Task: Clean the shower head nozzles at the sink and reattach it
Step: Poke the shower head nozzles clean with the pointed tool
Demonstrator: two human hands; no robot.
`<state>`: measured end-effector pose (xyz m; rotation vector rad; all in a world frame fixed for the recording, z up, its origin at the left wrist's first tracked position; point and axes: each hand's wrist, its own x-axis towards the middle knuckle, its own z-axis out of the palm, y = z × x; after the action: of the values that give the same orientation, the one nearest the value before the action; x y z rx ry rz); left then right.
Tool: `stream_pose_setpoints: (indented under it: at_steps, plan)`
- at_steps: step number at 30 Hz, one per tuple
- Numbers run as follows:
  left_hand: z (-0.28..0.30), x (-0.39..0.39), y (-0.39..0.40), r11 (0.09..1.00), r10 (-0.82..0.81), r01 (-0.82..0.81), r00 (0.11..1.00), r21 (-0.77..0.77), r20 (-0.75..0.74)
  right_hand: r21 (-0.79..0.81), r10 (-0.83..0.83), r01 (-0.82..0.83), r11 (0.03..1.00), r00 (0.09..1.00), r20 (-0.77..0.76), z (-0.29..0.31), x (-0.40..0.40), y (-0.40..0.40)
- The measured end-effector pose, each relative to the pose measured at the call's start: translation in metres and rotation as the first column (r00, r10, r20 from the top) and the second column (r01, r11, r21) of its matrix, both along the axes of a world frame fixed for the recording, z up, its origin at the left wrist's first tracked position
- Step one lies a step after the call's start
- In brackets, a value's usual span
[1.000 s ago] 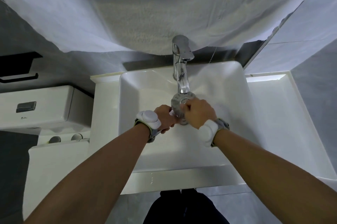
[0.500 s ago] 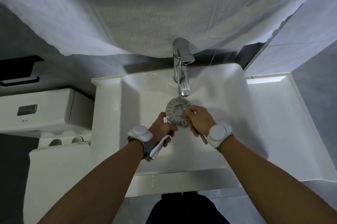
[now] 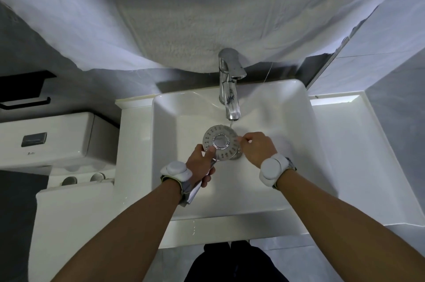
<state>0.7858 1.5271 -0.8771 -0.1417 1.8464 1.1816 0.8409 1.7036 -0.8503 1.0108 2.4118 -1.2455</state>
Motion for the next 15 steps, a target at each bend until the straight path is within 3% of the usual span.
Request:
stream_pose_setpoints:
  at_steps: [7,12,15]
  plan:
    - [0.004,0.003,0.003,1.000,0.029,-0.029,0.999,0.005,0.039,0.052,-0.041,0.040,0.998,0.999,0.007,0.001,0.022,-0.006]
    - [0.011,0.000,0.021,0.997,0.074,-0.076,0.996,0.032,0.057,0.073,-0.102,0.104,0.992,0.994,-0.029,0.009,-0.003,0.002]
    - [0.014,-0.015,0.028,0.990,0.139,-0.141,0.988,0.022,0.069,0.076,-0.041,0.044,0.996,0.999,-0.035,0.008,0.015,-0.016]
